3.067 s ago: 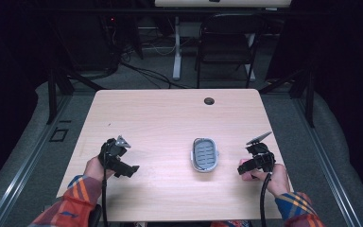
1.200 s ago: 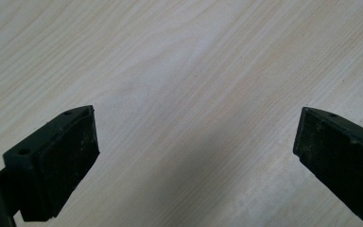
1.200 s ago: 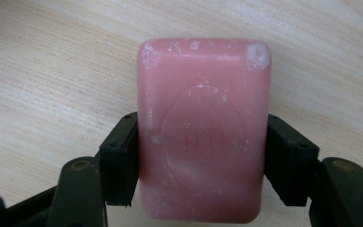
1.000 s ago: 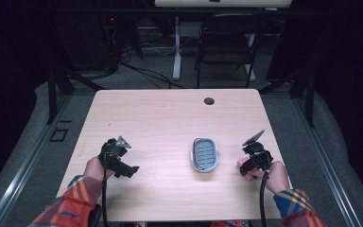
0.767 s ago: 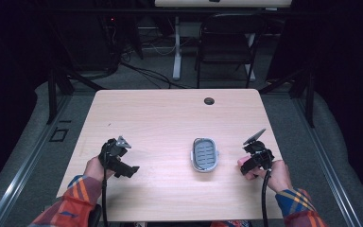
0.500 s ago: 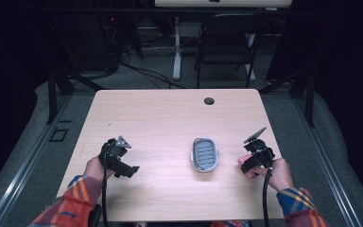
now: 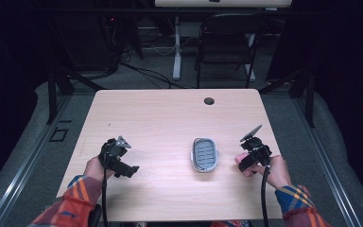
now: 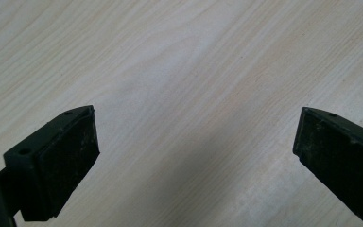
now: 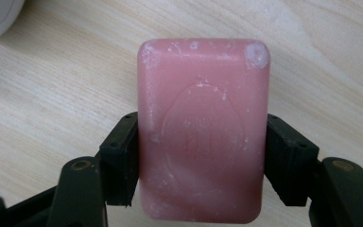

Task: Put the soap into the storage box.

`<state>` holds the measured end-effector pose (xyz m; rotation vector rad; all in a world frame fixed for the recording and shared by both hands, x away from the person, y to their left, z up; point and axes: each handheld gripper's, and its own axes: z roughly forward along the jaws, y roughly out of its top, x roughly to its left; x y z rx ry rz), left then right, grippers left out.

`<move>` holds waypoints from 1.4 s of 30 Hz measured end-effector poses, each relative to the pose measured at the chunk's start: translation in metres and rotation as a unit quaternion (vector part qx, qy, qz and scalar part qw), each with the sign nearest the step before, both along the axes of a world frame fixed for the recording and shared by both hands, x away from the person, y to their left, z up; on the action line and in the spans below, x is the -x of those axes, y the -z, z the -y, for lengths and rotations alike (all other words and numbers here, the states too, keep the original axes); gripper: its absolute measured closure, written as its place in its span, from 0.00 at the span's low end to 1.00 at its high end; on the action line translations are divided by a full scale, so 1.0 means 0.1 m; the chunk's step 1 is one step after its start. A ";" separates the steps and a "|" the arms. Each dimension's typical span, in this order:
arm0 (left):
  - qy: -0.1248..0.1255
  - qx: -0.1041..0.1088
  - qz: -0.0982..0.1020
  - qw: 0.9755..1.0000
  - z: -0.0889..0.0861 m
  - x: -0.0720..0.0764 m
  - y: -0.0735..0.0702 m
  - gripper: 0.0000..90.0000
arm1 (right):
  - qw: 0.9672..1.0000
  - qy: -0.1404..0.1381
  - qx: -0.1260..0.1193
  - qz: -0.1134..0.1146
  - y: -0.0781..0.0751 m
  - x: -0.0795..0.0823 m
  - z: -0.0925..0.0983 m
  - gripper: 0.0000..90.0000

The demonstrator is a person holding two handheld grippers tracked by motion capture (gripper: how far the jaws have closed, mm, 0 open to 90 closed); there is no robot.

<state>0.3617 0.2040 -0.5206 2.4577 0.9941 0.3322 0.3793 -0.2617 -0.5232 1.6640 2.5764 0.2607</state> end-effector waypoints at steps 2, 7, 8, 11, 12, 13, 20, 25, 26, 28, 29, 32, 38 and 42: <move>0.000 0.000 0.000 1.000 0.00 0.00 0.00 0.01 | 1.000 -0.002 0.002 -0.001 -0.01 -0.02 -0.02 0.41; -0.001 0.000 0.001 1.000 0.00 0.00 0.00 0.01 | 1.000 -0.012 0.004 0.002 -0.04 -0.05 -0.06 0.41; -0.001 0.000 0.001 1.000 0.00 0.00 0.00 0.01 | 1.000 -0.009 -0.001 0.004 -0.04 -0.05 -0.08 0.41; -0.001 0.000 0.001 1.000 0.00 0.00 0.00 0.01 | 1.000 -0.012 -0.003 0.006 -0.04 -0.06 -0.12 0.41; 0.000 0.000 0.001 1.000 0.00 0.00 0.00 0.01 | 1.000 -0.012 -0.003 0.006 -0.04 -0.06 -0.12 0.41; 0.000 0.000 0.001 1.000 0.00 0.00 0.00 0.01 | 1.000 -0.009 -0.005 0.009 -0.04 -0.06 -0.13 0.41; 0.001 0.000 0.000 1.000 0.00 0.00 0.00 0.01 | 1.000 -0.018 -0.001 0.010 -0.05 -0.10 -0.20 0.41; 0.002 0.000 0.000 1.000 0.00 0.00 0.00 0.01 | 1.000 -0.022 -0.004 0.018 -0.07 -0.12 -0.23 0.41; 0.002 0.000 0.000 1.000 0.00 0.00 0.00 0.01 | 1.000 -0.029 0.001 0.012 -0.09 -0.14 -0.24 0.41; 0.002 0.000 0.000 1.000 0.00 0.00 0.00 0.01 | 0.999 -0.029 0.000 0.015 -0.10 -0.14 -0.25 0.41; 0.002 0.000 0.000 1.000 0.00 0.00 0.00 0.01 | 1.000 -0.025 -0.005 0.018 -0.09 -0.15 -0.27 0.41; 0.002 0.001 0.000 1.000 0.00 0.00 0.00 0.01 | 0.999 -0.026 -0.006 0.021 -0.10 -0.17 -0.29 0.41; 0.002 0.001 0.000 1.000 0.00 0.00 0.00 0.01 | 0.999 -0.038 -0.002 0.016 -0.13 -0.21 -0.30 0.41; 0.002 0.001 -0.001 1.000 0.00 0.00 0.00 0.01 | 0.999 -0.034 -0.010 0.026 -0.16 -0.24 -0.34 0.41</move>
